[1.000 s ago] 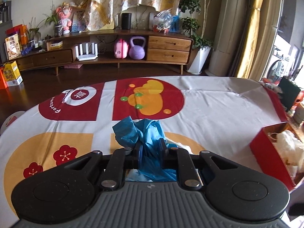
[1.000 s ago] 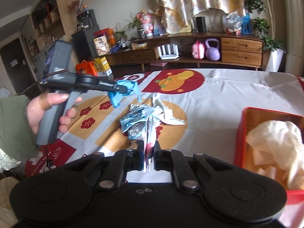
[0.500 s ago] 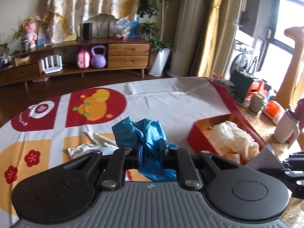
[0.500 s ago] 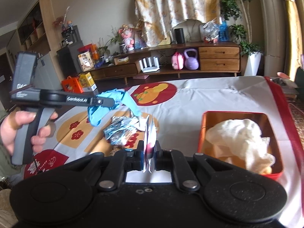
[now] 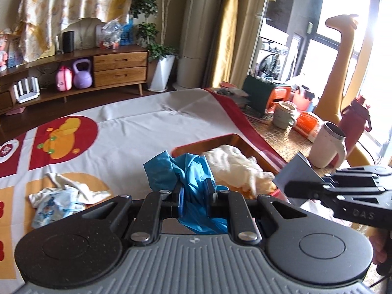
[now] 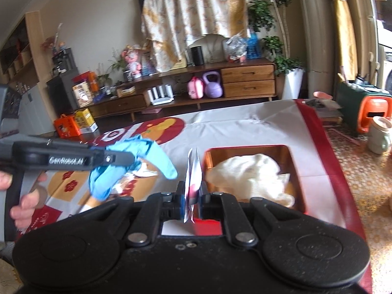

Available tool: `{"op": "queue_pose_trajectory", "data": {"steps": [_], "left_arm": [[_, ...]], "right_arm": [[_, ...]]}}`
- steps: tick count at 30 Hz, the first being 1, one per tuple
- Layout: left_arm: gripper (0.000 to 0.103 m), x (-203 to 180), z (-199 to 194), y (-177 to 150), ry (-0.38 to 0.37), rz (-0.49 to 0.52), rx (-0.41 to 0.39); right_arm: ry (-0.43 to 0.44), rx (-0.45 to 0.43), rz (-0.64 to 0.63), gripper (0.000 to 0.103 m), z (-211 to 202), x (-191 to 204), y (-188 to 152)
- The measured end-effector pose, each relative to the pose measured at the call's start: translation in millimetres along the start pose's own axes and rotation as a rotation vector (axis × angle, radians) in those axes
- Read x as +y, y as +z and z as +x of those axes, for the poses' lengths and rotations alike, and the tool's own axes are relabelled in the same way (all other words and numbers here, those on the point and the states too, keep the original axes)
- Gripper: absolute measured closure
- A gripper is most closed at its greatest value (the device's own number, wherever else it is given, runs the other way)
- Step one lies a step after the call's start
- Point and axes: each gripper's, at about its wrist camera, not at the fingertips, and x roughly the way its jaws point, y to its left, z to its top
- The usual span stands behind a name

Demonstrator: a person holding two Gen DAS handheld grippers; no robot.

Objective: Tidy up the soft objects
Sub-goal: 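Carry the blue glove with the left tool while the right tool carries the packet to the tin, then open the right tool to drop the packet into the tin while the left tool releases the glove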

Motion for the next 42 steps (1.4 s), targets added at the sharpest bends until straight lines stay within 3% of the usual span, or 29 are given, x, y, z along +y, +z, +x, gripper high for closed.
{"op": "queue_pose_trajectory", "data": {"steps": [8, 17, 31, 42], "left_arm": [[0.087, -43.1, 32.2, -0.8, -0.046, 0.054, 0.051], [0.087, -69.9, 81.4, 1.1, -0.033, 0.084, 0.127], [0.087, -79.2, 143.3, 7.1, 0.025, 0.108, 0.197], [0.087, -71.8, 180.2, 6.7, 0.083, 0.128, 0.231]], "right_arm": [[-0.064, -0.008, 0.027, 0.094, -1.7, -33.1, -2.5], [-0.103, 0.032, 0.05, 0.094, 15.8, -66.6, -3.2], [-0.196, 0.11, 0.022, 0.092, 61.4, -90.9, -8.8], [-0.215, 0.141, -0.018, 0.088, 78.7, -86.3, -13.5]]}}
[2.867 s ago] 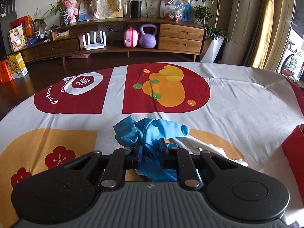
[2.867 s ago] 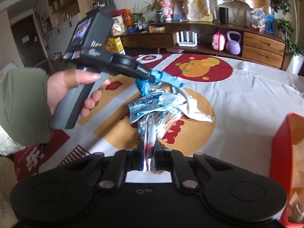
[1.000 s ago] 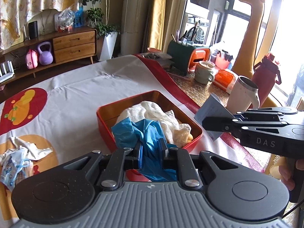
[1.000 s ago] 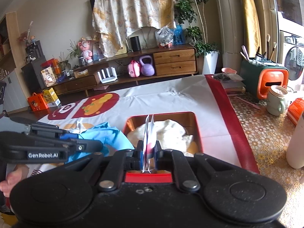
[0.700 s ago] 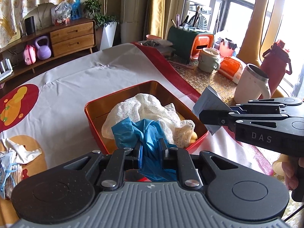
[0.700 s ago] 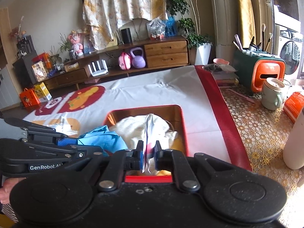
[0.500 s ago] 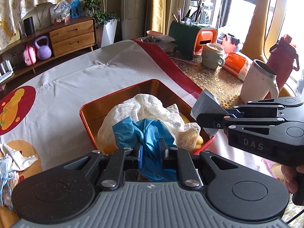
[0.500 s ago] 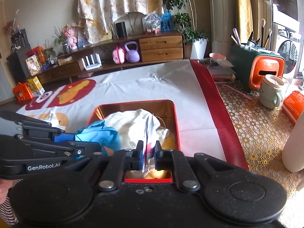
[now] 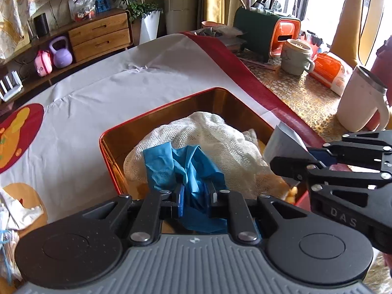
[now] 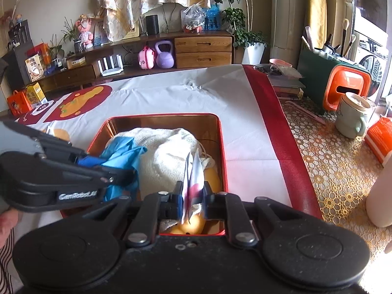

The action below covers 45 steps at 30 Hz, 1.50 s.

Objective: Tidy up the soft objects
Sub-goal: 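Open the right tool to drop the packet into the tin while the left tool releases the glove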

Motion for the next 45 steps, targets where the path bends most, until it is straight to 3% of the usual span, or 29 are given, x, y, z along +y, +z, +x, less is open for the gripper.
{"op": "queue_pose_trajectory", "data": {"steps": [11, 25, 26, 29, 30, 31, 45], "left_arm": [[0.087, 5.1, 15.8, -6.2, 0.001, -0.018, 0.045], [0.086, 8.9, -2.5, -12.5, -0.012, -0.044, 0.036], [0.084, 8.8, -4.4, -12.9, -0.012, -0.043, 0.033], [0.066, 10.4, -10.7, -14.3, -0.026, -0.058, 0.024], [0.048, 10.5, -13.2, -15.0, -0.028, -0.06, 0.019], [0.038, 10.9, -15.8, -15.6, -0.029, -0.062, 0.013], [0.035, 20.8, -63.8, -29.4, -0.078, -0.106, -0.056]], "right_arm": [[0.009, 0.018, -0.019, 0.081, 5.3, 3.0, -2.9], [0.009, -0.002, -0.013, 0.054, -11.5, 1.9, -5.8], [0.007, -0.005, -0.013, 0.052, -13.5, 1.6, -5.8], [0.001, -0.011, -0.019, 0.05, -19.0, 0.5, -5.9], [0.001, -0.013, -0.021, 0.048, -21.0, 0.0, -6.2], [0.001, -0.015, -0.023, 0.046, -23.1, -0.3, -6.5], [0.014, -0.059, -0.035, 0.029, -62.7, 4.7, -9.6]]}}
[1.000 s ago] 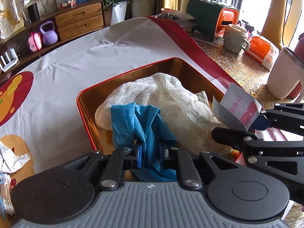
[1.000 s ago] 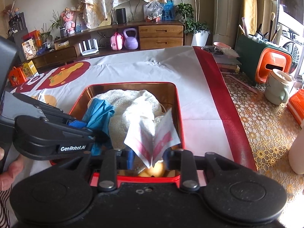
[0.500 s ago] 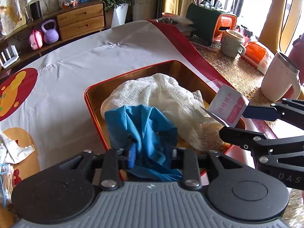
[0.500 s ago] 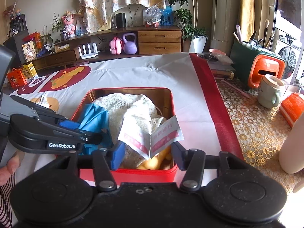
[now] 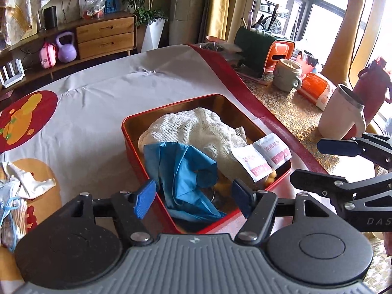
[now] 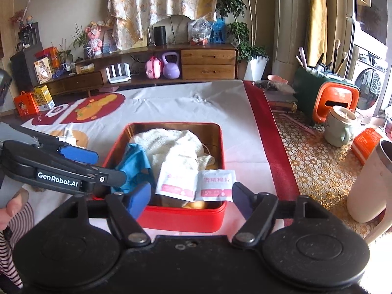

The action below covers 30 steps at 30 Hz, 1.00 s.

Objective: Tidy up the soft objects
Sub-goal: 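Move both open tools from the tin back over the remaining items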

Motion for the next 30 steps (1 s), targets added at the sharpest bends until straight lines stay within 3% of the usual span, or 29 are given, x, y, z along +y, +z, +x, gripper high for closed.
{"op": "queue_pose_trajectory", "data": {"steps": [5, 7, 17, 25, 28, 30], "left_arm": [[0.034, 7.3, -23.8, -5.8, -0.028, -0.016, -0.027], [0.027, 10.6, -34.6, -8.9, -0.037, -0.019, -0.04], [0.02, 42.3, -87.7, -29.1, -0.035, -0.071, -0.103], [0.014, 89.4, -117.4, -46.1, -0.007, -0.131, -0.13], [0.003, 109.1, -125.5, -50.3, 0.022, -0.155, -0.136], [0.001, 122.9, -131.1, -52.9, 0.049, -0.17, -0.148]], "right_arm": [[0.035, -0.031, 0.006, 0.022, -15.6, 13.2, 2.9], [0.048, -0.042, 0.009, 0.019, -20.7, 19.5, 4.1], [0.139, -0.082, 0.009, 0.001, -36.2, 58.6, 10.4], [0.222, -0.073, -0.021, 0.001, -27.3, 98.5, 14.5], [0.249, -0.057, -0.034, 0.001, -20.2, 115.0, 13.5], [0.263, -0.043, -0.045, 0.001, -14.8, 126.3, 12.8]]}}
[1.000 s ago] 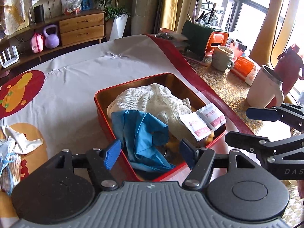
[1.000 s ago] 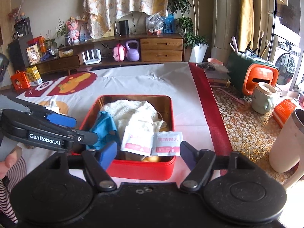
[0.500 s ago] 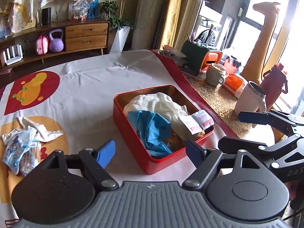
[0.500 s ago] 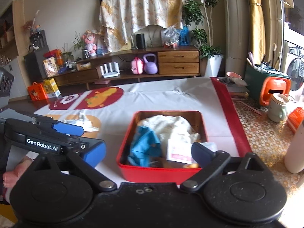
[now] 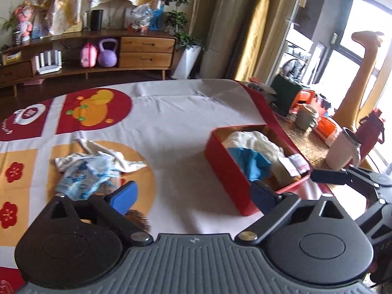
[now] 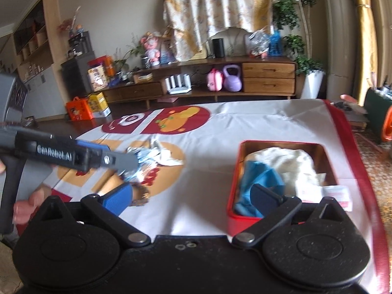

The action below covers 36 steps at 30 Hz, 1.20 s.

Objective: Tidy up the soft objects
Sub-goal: 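Move both open tools from the tin back over the remaining items, then grasp the blue-printed face mask with the left tool while the right tool grasps the brown hair tie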

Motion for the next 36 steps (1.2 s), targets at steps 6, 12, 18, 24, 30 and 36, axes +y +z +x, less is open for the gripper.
{"op": "queue_pose_trajectory", "data": {"steps": [6, 12, 18, 24, 30, 36], "left_arm": [[0.001, 40.6, -5.4, 1.2, 0.088, -0.043, -0.034], [0.001, 77.0, 5.3, -0.9, 0.166, -0.056, -0.016], [0.001, 102.5, 24.2, -5.6, 0.18, -0.033, 0.03], [0.001, 121.2, 46.6, -5.9, 0.198, -0.069, 0.045], [0.001, 139.7, 76.3, 2.7, 0.213, -0.146, 0.07], [0.001, 153.6, 104.6, 3.3, 0.238, -0.185, 0.106]], "right_arm": [[0.042, 0.046, -0.025, 0.001, 22.5, 24.1, -4.9], [0.074, 0.09, -0.048, 0.001, 47.0, 45.9, -8.4], [0.099, 0.135, -0.08, 0.001, 72.2, 64.2, -13.3], [0.118, 0.176, -0.12, 0.003, 102.9, 80.3, -16.4], [0.118, 0.199, -0.161, 0.007, 132.9, 91.1, -17.4], [0.126, 0.223, -0.182, 0.011, 154.9, 93.9, -18.5]]}}
